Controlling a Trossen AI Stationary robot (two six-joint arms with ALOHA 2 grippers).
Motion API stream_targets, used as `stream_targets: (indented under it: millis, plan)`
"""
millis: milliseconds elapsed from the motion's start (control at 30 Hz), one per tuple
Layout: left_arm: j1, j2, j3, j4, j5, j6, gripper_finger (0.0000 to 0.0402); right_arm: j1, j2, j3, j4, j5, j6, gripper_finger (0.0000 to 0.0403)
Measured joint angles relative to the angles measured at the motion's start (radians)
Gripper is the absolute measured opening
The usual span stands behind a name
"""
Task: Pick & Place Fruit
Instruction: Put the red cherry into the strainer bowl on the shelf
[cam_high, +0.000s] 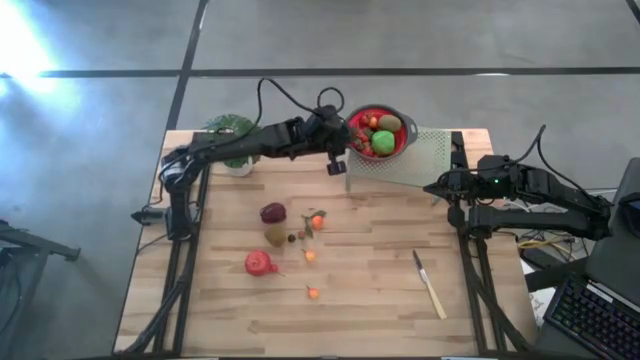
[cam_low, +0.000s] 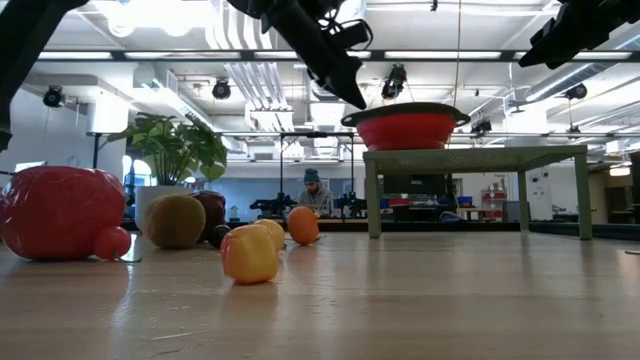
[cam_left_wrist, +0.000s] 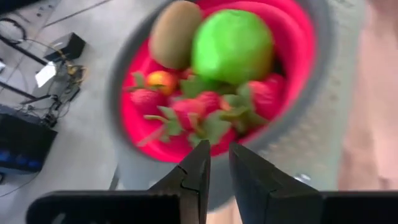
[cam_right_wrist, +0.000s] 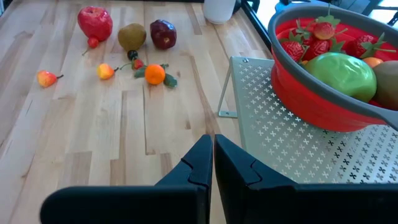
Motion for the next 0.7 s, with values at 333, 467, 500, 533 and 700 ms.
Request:
stream_targets:
  millis: [333,467,500,533,700]
  plan:
    - [-0.153,0.000,0.001,-0.128,0.004,-0.014,0.0061,0.000,0.000,0.000,0.000,0.000,0.000,0.0013]
    - [-0.227,0.000,0.001,-0.185,0.005,-0.014,0.0062,0.000,0.000,0.000,0.000,0.000,0.000,0.0013]
    - [-0.245,-0.001,0.001,-0.205,0.005,-0.014,0.0062,0.000,0.000,0.000,0.000,0.000,0.000,0.0013]
    - [-0.263,-0.001,0.001,-0.228,0.005,-0.014,0.0062,0.000,0.000,0.000,0.000,0.000,0.000,0.0013]
    - [-0.336,-0.001,0.000,-0.384,0.005,-0.030,0.0062,0.000,0.000,0.000,0.000,0.000,0.000,0.0013]
